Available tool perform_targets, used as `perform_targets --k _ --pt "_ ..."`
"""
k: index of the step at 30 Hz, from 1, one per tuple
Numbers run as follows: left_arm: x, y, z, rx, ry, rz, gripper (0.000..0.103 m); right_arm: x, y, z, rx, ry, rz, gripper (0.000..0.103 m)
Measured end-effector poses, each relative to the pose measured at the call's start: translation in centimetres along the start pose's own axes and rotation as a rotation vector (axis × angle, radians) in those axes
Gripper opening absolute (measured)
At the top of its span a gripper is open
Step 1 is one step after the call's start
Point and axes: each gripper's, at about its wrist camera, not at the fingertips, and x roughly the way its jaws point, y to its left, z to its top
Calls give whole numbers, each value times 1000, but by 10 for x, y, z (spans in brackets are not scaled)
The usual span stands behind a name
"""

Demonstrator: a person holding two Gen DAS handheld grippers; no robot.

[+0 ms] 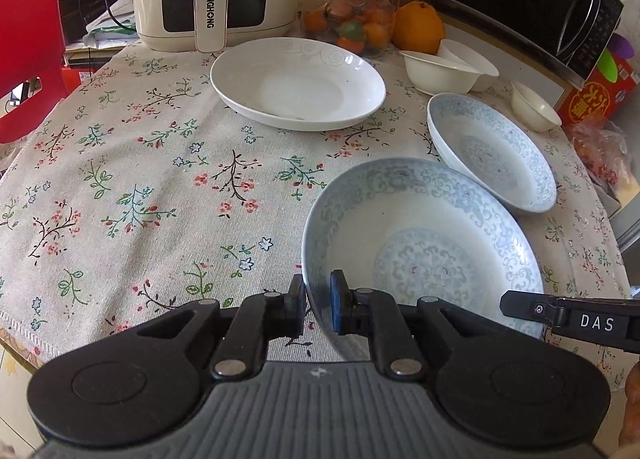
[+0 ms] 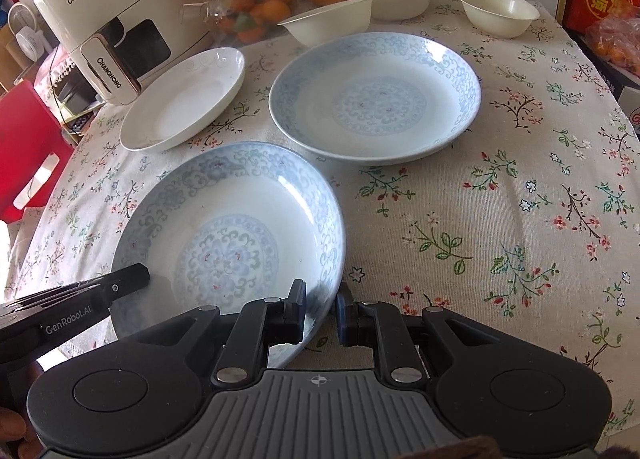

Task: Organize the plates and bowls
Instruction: 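Lift the blue-patterned plate with both grippers and carry it toward the smaller blue plate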

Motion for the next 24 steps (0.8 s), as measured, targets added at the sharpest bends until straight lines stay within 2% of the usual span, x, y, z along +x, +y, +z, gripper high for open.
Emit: perform_targets --k 6,10,12,20,22,24 --pt "3 4 3 -38 25 -30 12 0 1 2 -12 24 3 19" --pt "3 10 5 -74 42 -28 21 -2 -5 5 21 45 6 20" --pt "2 14 7 -89 42 -20 24 -6 -13 9 54 42 -2 24" --pt "-13 11 38 -91 -44 29 28 -35 -62 38 261 -64 5 36" --pt "-12 -2 53 -76 -39 2 29 -38 -73 50 305 -85 -5 36" --pt "-9 -18 66 -44 -22 -42 38 -40 -81 61 323 -105 -19 36"
